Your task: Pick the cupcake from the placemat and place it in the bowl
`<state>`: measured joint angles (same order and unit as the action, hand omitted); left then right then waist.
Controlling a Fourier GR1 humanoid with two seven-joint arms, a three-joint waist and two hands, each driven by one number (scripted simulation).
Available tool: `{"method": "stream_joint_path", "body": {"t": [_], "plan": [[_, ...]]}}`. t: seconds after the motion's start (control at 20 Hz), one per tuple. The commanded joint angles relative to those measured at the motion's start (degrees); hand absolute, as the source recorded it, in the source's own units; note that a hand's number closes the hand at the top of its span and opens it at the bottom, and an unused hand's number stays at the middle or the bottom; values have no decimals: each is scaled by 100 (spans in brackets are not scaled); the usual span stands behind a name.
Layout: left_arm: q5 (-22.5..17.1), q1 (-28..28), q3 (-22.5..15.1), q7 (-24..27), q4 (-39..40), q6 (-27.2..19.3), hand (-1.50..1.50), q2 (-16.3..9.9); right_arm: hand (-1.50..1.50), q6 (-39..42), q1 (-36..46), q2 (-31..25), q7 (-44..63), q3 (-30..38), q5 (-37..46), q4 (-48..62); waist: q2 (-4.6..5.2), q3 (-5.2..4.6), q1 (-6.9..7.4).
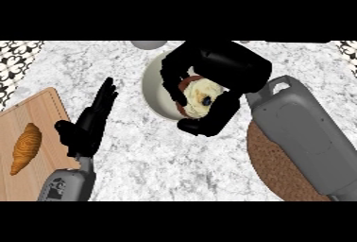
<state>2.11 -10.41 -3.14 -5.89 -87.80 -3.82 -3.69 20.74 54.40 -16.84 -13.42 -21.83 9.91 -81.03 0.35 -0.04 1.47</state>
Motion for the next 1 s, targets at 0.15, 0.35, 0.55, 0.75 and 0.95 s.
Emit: {"method": "stream_joint_path", "body": {"t": [0.15,0.35,0.55,0.75,0.95], "plan": [[178,-111,-69,-185,-32,-139,0,69,150,-861,366,557,-1442,-96,1247,2191,9,3,-3],[-17,88,31,198,79,115,0,-20,150,-1484,758,1064,-1863,-162,1742,3547,35,0,79],[145,-5,-149,108,10,31,0,81,150,-997,1303,1056,-2263,-48,1756,4736,76,0,173],[-22,28,-14,42,-8,242,0,-93,-150,-428,1357,1098,-2570,-50,1736,5471,71,0,159],[200,-146,-167,117,204,-68,0,217,-150,-42,1600,1191,-3277,96,1664,6124,103,3,173]]}}
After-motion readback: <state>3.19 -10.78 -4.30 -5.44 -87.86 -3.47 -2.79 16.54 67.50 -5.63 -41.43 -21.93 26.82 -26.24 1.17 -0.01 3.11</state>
